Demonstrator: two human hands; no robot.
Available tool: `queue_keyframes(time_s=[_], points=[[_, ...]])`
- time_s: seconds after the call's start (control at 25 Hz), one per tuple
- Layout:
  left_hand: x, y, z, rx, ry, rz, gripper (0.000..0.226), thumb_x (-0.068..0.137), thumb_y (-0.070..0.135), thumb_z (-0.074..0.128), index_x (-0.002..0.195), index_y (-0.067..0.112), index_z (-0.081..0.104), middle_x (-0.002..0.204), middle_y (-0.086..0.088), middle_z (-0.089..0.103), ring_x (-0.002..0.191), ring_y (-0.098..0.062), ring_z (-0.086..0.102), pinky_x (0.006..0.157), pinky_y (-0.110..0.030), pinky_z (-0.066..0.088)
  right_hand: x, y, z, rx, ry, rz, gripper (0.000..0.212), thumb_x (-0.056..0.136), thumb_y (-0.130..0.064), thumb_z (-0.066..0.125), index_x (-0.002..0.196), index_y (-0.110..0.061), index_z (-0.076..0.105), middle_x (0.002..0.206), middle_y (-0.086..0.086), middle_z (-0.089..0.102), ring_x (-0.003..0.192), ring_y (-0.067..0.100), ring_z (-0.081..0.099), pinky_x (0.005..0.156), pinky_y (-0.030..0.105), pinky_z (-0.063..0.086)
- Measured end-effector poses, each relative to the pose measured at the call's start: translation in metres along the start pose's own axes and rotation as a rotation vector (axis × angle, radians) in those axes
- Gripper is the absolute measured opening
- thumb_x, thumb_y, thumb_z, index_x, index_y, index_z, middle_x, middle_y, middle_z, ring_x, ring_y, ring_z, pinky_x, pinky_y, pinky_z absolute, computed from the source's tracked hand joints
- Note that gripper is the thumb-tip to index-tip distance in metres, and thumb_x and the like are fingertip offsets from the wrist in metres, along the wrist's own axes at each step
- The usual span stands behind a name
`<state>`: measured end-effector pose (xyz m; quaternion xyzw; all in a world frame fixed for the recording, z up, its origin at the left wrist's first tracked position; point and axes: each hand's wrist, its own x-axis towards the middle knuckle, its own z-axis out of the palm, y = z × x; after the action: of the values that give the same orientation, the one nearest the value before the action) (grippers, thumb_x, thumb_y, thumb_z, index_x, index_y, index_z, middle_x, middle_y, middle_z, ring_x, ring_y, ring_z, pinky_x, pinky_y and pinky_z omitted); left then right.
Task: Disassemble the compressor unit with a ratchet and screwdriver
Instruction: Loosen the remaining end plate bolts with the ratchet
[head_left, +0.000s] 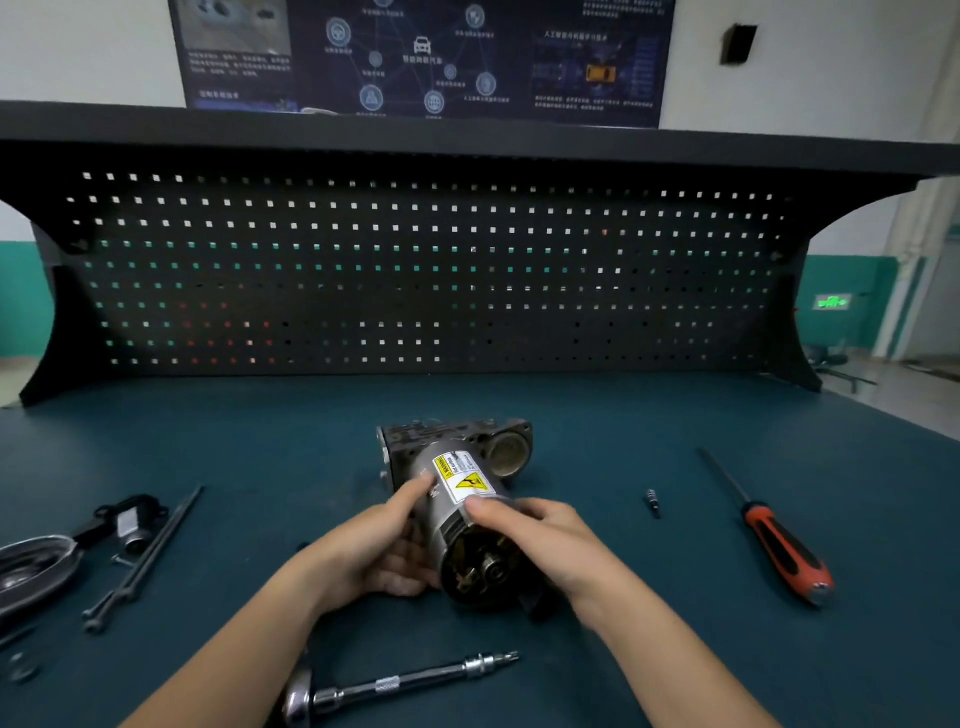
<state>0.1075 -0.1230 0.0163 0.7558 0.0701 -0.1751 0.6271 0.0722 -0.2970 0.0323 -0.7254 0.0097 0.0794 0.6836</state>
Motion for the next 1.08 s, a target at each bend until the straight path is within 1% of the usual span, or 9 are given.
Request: queue_keyframes(time_s=[0.12,0.2,0.36,0.52,0.6,0.8,0.92,1.0,1.08], points=[[-0.005,-0.002,0.000,-0.076,-0.011,0.023,0.066,0.064,0.072,0.053,0.079,0.010,0.071,0.068,-0.007,0.070,0.058,-0.015,0.065,0.053,-0.024,0.053,-0.005,0.000,0.006,0.026,0.008,0.019,0.042,0.064,-0.042,0.080,0.093,-0.016,0.066,0.076,-0.006,0.072,0.061,0.001,0.067,0.048,0.011,0.045],[-0.006,-0.001,0.003,-0.057,-0.036,0.051,0.075,0.046,0.074,0.058,0.088,0.013,0.074,0.085,-0.011,0.073,0.074,-0.019,0.067,0.064,-0.030,0.056,-0.006,0.001,0.010,0.060,0.013,0.041,0.047,0.063,-0.044,0.079,0.096,-0.013,0.067,0.079,-0.002,0.073,0.065,0.005,0.069,0.050,0.014,0.047],[-0.012,0.002,0.010,-0.228,-0.070,0.069,0.070,0.058,0.065,0.058,0.107,0.017,0.069,0.103,-0.015,0.071,0.092,-0.026,0.066,0.081,-0.040,0.053,-0.009,-0.002,0.015,0.143,0.016,0.101,0.039,0.068,-0.044,0.075,0.090,-0.013,0.070,0.065,-0.005,0.071,0.051,0.004,0.065,0.042,0.013,0.043],[-0.017,0.006,0.019,-0.185,-0.118,0.054,0.065,0.045,0.067,0.064,0.086,0.019,0.077,0.096,-0.011,0.073,0.083,-0.023,0.071,0.074,-0.037,0.056,-0.013,-0.003,0.018,0.193,0.030,0.101,0.038,0.068,-0.045,0.074,0.088,-0.013,0.069,0.061,-0.006,0.070,0.048,0.004,0.065,0.038,0.011,0.040],[-0.017,0.010,0.022,-0.263,-0.133,0.022,0.058,0.046,0.064,0.067,0.079,0.017,0.078,0.096,-0.013,0.073,0.081,-0.026,0.071,0.073,-0.039,0.056,-0.013,-0.004,0.017,0.218,0.037,0.103,0.038,0.069,-0.044,0.075,0.088,-0.012,0.069,0.060,-0.005,0.070,0.047,0.005,0.064,0.037,0.011,0.040],[-0.010,0.031,0.029,-0.312,-0.124,-0.077,0.045,0.052,0.042,0.074,0.078,0.005,0.070,0.076,-0.017,0.071,0.069,-0.030,0.066,0.071,-0.040,0.051,-0.014,-0.005,0.018,0.262,0.070,0.085,0.036,0.071,-0.044,0.074,0.086,-0.011,0.070,0.065,-0.002,0.072,0.051,0.006,0.066,0.040,0.012,0.041],[-0.007,0.049,0.027,-0.226,-0.076,-0.124,0.037,0.058,0.035,0.072,0.075,0.003,0.067,0.070,-0.017,0.069,0.060,-0.029,0.066,0.066,-0.041,0.050,-0.011,-0.006,0.015,0.246,0.044,0.065,0.042,0.073,-0.054,0.068,0.091,-0.016,0.072,0.079,-0.005,0.074,0.067,0.004,0.068,0.048,0.013,0.046],[-0.005,0.057,0.022,-0.144,-0.064,-0.119,0.033,0.069,0.034,0.070,0.079,0.003,0.066,0.070,-0.016,0.069,0.058,-0.028,0.066,0.066,-0.038,0.051,-0.010,-0.006,0.013,0.183,0.023,0.042,0.038,0.075,-0.057,0.064,0.085,-0.021,0.072,0.082,-0.011,0.073,0.069,-0.005,0.065,0.051,0.009,0.045],[-0.004,0.066,0.020,0.021,-0.038,-0.050,0.036,0.067,0.033,0.074,0.086,0.003,0.064,0.069,-0.014,0.070,0.056,-0.025,0.066,0.062,-0.033,0.053,-0.009,-0.005,0.010,0.155,0.009,0.009,0.035,0.077,-0.058,0.061,0.077,-0.024,0.071,0.081,-0.018,0.070,0.070,-0.011,0.060,0.056,0.009,0.044]])
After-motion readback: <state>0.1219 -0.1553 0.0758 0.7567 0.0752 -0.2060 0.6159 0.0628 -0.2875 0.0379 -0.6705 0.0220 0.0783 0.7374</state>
